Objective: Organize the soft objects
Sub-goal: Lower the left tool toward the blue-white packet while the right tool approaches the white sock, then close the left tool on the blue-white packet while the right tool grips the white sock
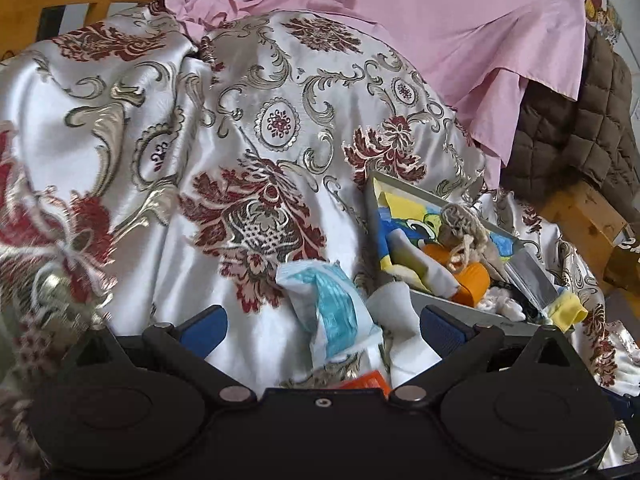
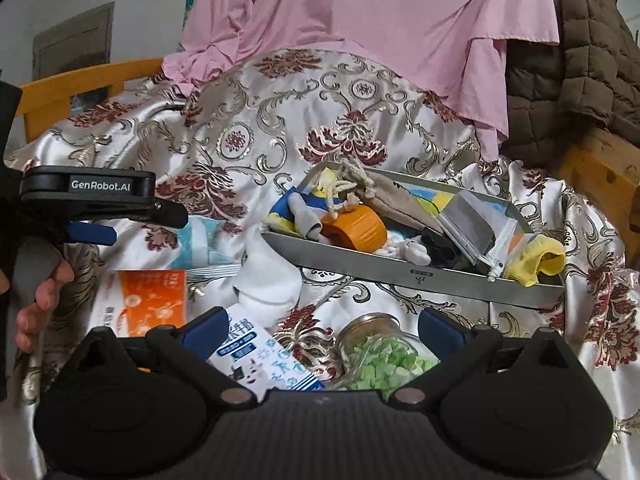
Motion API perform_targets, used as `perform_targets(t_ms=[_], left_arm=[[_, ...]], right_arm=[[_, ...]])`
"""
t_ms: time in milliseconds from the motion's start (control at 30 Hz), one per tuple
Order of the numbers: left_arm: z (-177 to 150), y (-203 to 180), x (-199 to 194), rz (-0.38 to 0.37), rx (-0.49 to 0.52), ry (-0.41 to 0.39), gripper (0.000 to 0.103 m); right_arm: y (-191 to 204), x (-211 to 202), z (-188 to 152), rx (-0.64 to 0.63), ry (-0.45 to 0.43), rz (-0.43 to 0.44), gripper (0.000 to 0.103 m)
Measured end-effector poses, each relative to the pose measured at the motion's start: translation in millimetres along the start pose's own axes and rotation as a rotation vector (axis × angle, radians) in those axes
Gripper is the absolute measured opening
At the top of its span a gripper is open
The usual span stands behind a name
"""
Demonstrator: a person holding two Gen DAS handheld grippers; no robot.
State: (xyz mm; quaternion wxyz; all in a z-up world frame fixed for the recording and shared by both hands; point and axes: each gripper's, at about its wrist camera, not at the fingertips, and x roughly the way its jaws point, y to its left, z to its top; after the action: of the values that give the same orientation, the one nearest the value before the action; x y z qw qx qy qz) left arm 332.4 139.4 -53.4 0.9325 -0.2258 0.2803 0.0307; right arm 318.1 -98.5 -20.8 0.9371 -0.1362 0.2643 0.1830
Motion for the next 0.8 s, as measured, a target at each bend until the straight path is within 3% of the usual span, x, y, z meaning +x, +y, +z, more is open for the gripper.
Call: perform_targets(t_ms=[167,367,633,800], left_arm=[[2,0,16,-0.055,0.045,-0.002,0.102],[5,20,40,-0.166,-0.077,0.042,0.102],[10,27,49,-0.191,-0.124,0.051,0.1],[10,30,51,-0.189,-0.161,0.054,0.101]], right_arm=[[5,25,11,-0.051,0.018,0.005,0.103],[3,58,33,-0.08,0.038,0.026,0.103],[8,89,47,-0.076,0.049,0.081,0.103],[22,103,46,-0.146,0.046,0.032,0.102]])
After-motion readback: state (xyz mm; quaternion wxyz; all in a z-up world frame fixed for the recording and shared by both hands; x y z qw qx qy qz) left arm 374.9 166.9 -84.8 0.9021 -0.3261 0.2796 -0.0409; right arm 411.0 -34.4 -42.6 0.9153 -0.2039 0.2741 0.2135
